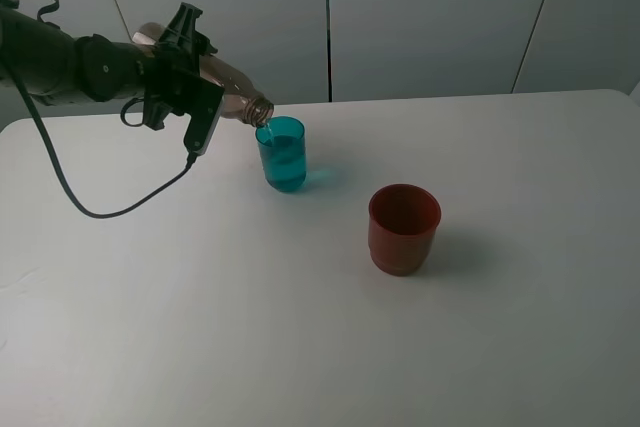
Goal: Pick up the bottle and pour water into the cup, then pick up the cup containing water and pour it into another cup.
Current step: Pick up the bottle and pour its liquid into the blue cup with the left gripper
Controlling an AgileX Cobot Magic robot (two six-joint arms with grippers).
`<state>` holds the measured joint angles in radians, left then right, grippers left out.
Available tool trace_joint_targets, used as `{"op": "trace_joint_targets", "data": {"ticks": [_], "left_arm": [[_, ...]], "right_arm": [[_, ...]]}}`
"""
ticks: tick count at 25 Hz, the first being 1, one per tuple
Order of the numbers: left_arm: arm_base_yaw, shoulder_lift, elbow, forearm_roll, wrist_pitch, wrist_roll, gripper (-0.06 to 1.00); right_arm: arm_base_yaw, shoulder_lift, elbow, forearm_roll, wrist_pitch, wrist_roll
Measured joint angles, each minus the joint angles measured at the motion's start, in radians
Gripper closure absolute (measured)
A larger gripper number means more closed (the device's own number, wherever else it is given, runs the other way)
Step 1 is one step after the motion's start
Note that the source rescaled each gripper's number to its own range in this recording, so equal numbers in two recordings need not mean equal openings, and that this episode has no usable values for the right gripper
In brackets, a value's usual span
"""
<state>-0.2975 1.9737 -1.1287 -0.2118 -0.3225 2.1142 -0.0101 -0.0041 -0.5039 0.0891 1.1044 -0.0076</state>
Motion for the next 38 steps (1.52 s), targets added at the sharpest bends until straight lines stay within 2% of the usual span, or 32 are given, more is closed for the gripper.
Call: {"op": "trace_joint_targets", "data": {"ticks": [17,38], "left_arm": [[0.0,0.0,0.0,0.088,-0.025,0.0,0.94],[0.0,0.0,0.0,0.139,-0.062,0.0,0.94]], "right_arm": [[0.0,0.0,0.0,0.0,0.0,0.0],[0.0,0.0,0.0,0.0,0.0,0.0]]}}
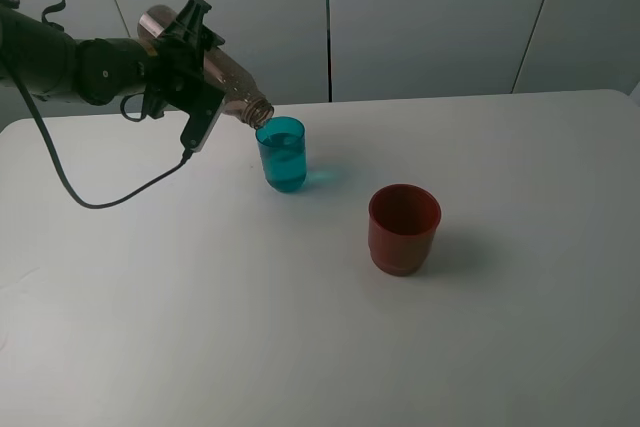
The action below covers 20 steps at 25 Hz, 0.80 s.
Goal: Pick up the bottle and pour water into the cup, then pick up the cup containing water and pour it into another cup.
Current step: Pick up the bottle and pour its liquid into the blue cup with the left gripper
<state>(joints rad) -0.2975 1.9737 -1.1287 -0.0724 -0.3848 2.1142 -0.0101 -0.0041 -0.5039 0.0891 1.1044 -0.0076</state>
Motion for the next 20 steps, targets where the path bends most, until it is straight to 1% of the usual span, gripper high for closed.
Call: {"op": "trace_joint_targets", "data": {"ticks": [13,20], "left_arm": [[0.0,0.0,0.0,0.013,-0.006,0.0,0.94],[0.0,0.0,0.0,-0.034,-0.006,-0.011,0.94]], "right_arm": [[0.0,0.0,0.0,0.0,0.0,0.0],[0.0,0.0,0.0,0.0,0.0,0.0]]}}
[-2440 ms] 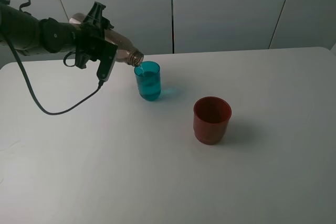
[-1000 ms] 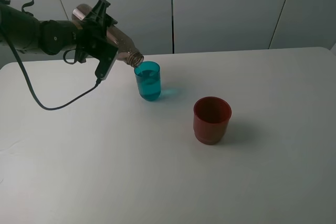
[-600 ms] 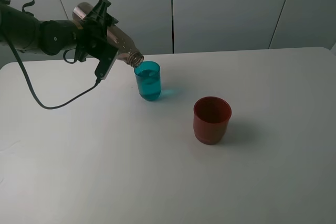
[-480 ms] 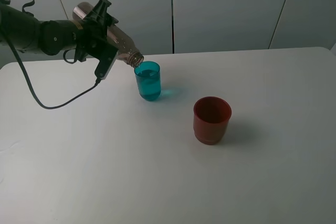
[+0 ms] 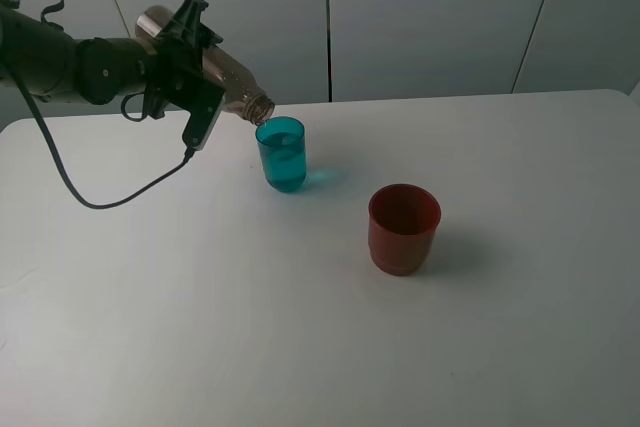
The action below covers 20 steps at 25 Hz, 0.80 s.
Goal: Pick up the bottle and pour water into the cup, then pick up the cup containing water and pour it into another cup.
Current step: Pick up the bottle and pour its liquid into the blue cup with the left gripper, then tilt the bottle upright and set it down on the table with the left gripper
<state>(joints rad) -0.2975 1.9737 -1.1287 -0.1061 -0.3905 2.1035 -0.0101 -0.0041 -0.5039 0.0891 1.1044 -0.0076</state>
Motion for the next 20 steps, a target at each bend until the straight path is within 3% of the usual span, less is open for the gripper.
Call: {"op": "trace_joint_targets", "data": {"ticks": [7,12,16,20], "left_arm": [[-0.006,0.0,0.0,-0.114,0.0,-0.007,0.94],[-0.022,0.0,0.0,-0.136,-0.002,-0.071,0.94],[-0.034,0.0,0.0,-0.14,-0.002,-0.244,0.94],[-0.04,-0.028,0.0,-0.147,0.002,-0.516,0.94]], "right_arm": [[0.0,0.0,0.0,0.0,0.0,0.0],[0.0,0.0,0.0,0.0,0.0,0.0],[0.0,0.0,0.0,0.0,0.0,0.0],[0.0,0.0,0.0,0.0,0.0,0.0]]}}
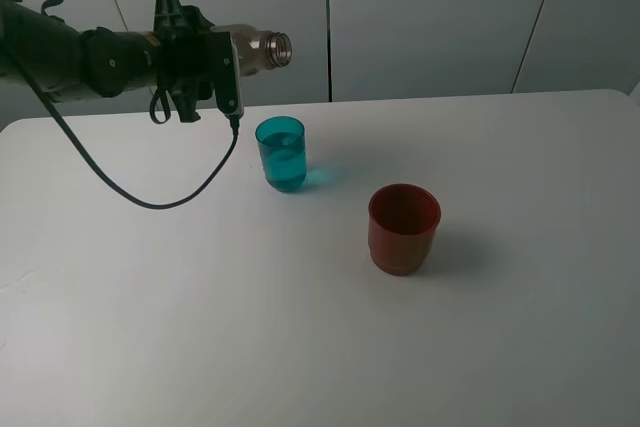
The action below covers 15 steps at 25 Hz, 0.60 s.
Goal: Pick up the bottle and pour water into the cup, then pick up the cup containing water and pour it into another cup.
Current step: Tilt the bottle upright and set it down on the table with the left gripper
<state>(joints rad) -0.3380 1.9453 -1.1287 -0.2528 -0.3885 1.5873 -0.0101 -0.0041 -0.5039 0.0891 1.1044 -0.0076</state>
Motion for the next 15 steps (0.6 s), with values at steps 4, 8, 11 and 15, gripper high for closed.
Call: {"op": "trace_joint_targets", "data": {"ticks": [4,8,11,15], "left_arm": [[0.0,-0.048,0.0,-0.002,0.007,-0.264,0.94],[0.0,-0.078,0.0,-0.004,0.002,-0.482,0.94],[0.0,-0.092,0.036,-0.004,-0.064,-0.632,0.94],[0.0,-0.096,0.129,-0.004,-0.212,-0.83,0.94]], "right_arm": [[0.0,0.0,0.0,0.0,0.0,0.0],[0.0,0.0,0.0,0.0,0.0,0.0],[0.0,0.0,0.0,0.0,0.0,0.0],[0.0,0.0,0.0,0.0,0.0,0.0]]}}
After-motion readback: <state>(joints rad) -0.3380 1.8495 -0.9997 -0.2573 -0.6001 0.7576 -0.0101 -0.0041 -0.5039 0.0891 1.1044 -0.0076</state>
